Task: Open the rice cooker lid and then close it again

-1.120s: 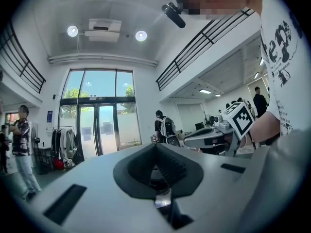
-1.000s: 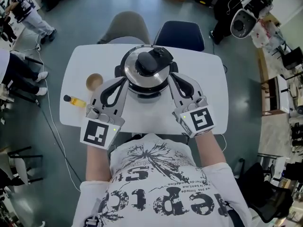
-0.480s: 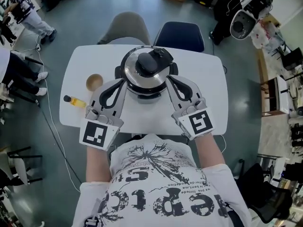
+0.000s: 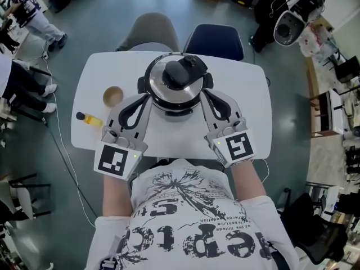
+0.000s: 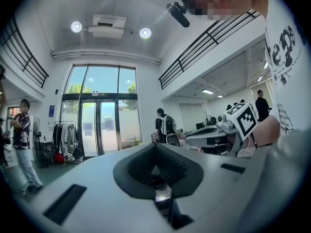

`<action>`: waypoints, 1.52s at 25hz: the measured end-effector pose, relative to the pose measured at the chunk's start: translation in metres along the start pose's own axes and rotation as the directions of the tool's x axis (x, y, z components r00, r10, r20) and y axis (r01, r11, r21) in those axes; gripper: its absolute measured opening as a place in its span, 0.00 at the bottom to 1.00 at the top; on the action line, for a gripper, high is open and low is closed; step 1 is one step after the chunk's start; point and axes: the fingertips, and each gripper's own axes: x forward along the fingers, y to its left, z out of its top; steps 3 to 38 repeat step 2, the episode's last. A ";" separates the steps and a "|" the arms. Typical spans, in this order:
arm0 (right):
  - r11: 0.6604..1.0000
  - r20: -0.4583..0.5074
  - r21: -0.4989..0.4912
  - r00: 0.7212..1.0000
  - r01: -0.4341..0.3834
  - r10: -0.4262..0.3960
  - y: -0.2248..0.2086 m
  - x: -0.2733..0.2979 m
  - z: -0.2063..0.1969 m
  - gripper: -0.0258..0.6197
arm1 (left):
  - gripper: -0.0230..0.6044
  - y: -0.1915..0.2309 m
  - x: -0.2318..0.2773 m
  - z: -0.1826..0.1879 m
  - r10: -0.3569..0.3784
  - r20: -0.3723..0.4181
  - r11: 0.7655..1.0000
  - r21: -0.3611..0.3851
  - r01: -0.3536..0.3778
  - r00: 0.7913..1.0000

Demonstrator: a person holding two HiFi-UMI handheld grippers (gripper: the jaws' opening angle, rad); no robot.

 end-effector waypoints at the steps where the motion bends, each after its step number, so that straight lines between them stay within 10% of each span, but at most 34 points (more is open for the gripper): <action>1: 1.000 0.000 0.006 1.000 0.003 -0.003 0.000 0.000 0.000 0.05 | 0.06 0.000 0.000 -0.001 0.000 -0.002 1.000 0.000 0.000 1.000; 38: 1.000 0.001 0.011 1.000 0.006 -0.006 0.000 0.000 -0.001 0.05 | 0.06 0.001 0.000 -0.001 0.000 -0.003 1.000 0.001 0.000 1.000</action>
